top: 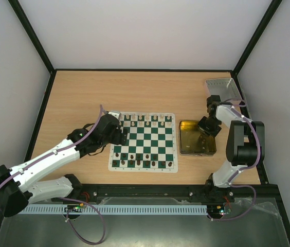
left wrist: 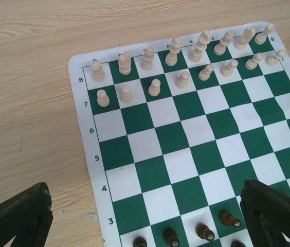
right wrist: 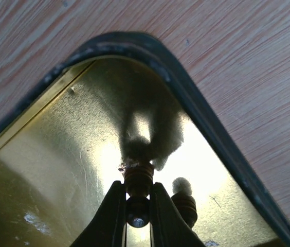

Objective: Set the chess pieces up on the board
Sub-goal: Pick up the chess piece from the storage box, then place the chess piece on the chessboard.

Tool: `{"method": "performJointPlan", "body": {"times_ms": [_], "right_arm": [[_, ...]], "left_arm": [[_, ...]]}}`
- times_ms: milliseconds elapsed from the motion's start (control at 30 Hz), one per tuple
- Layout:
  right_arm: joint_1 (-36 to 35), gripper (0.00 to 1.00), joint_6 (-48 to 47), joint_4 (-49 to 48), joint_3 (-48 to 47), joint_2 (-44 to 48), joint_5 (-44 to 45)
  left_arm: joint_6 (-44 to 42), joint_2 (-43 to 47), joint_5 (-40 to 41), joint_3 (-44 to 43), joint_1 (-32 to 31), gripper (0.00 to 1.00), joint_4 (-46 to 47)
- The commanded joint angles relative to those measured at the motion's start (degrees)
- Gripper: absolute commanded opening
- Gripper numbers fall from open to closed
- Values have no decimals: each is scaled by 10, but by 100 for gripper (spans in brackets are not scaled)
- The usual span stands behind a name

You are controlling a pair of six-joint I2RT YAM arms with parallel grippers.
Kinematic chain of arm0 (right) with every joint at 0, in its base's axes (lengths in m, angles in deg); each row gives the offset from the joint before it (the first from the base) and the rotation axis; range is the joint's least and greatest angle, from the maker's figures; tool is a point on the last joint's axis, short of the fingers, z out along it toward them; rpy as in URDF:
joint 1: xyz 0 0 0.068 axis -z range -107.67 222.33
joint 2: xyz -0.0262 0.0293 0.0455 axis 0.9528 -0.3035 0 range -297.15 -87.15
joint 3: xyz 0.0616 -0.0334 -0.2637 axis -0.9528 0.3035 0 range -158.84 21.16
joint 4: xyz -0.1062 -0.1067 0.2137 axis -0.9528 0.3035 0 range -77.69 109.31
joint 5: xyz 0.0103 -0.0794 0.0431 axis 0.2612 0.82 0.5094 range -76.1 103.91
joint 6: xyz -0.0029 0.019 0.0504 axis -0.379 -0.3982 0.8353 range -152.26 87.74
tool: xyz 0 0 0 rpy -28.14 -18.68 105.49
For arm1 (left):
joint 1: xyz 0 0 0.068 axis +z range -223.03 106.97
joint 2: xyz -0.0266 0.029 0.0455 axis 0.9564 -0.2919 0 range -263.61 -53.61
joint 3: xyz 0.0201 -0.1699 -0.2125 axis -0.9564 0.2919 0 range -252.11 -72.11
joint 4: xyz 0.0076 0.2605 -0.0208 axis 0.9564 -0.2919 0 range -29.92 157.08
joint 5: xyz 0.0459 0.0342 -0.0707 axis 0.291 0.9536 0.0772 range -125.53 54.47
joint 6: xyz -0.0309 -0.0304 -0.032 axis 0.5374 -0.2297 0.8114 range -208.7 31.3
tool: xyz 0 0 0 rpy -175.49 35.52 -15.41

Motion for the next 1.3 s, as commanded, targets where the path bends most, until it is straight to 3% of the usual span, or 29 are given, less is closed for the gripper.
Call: {"method": "performJointPlan", "body": {"times_ms": [0, 300, 500, 733, 1000, 1267], "right_arm": [[2, 3, -3, -2, 6, -3, 12], [-17, 2, -7, 31, -4, 60, 7], [-91, 2, 6, 63, -7, 114, 17], [-231, 2, 45, 98, -15, 155, 16], [-401, 2, 73, 104, -36, 109, 32], [-443, 3, 81, 41, 4, 53, -16]], "left_arm": [[0, -3, 3, 4, 6, 99, 0], [-2, -7, -3, 4, 7, 99, 3], [-4, -10, -7, 4, 11, 99, 4], [-4, -9, -8, 4, 12, 99, 4], [-4, -6, -7, 4, 12, 99, 4], [-3, -6, -4, 4, 12, 99, 3]]}}
